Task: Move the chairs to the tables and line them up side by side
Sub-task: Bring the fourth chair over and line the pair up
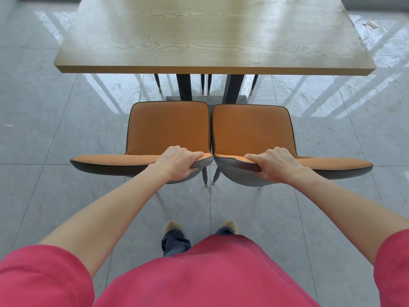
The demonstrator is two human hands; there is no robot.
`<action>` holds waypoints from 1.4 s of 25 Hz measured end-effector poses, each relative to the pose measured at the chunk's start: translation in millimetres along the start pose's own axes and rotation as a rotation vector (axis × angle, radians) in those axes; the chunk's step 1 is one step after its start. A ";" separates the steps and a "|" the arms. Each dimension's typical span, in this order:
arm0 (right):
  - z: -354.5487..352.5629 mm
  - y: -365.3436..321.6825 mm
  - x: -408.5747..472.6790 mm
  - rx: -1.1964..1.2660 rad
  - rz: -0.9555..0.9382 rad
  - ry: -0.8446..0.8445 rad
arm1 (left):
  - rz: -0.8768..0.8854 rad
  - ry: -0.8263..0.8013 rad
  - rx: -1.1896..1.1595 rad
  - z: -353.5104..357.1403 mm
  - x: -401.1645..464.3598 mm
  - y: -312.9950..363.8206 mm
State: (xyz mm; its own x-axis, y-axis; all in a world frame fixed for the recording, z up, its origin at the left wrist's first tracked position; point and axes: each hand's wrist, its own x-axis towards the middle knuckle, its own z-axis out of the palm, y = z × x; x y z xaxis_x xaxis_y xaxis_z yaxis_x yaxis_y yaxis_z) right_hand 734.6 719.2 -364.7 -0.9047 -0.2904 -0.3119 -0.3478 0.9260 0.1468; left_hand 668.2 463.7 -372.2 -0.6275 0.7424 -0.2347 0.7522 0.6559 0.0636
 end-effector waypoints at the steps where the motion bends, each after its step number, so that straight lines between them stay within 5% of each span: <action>1: -0.3 0.4 -0.4 0.003 0.003 0.004 | 0.002 -0.005 -0.002 0.1 -0.5 0.1; 20: 3.8 -2.2 -3.8 0.020 0.045 0.060 | -0.031 -0.052 -0.108 -4.3 -4.6 3.3; 25: 0.9 -0.9 2.3 0.247 0.102 -0.109 | -0.034 -0.127 -0.138 -9.6 -3.2 -0.1; 30: -9.5 -8.5 16.2 0.534 0.263 -0.157 | -0.295 -0.314 -0.420 -15.9 1.6 2.6; 35: -35.9 -17.1 32.0 0.441 0.274 -0.137 | -0.411 -0.187 -0.351 -36.6 10.9 -4.3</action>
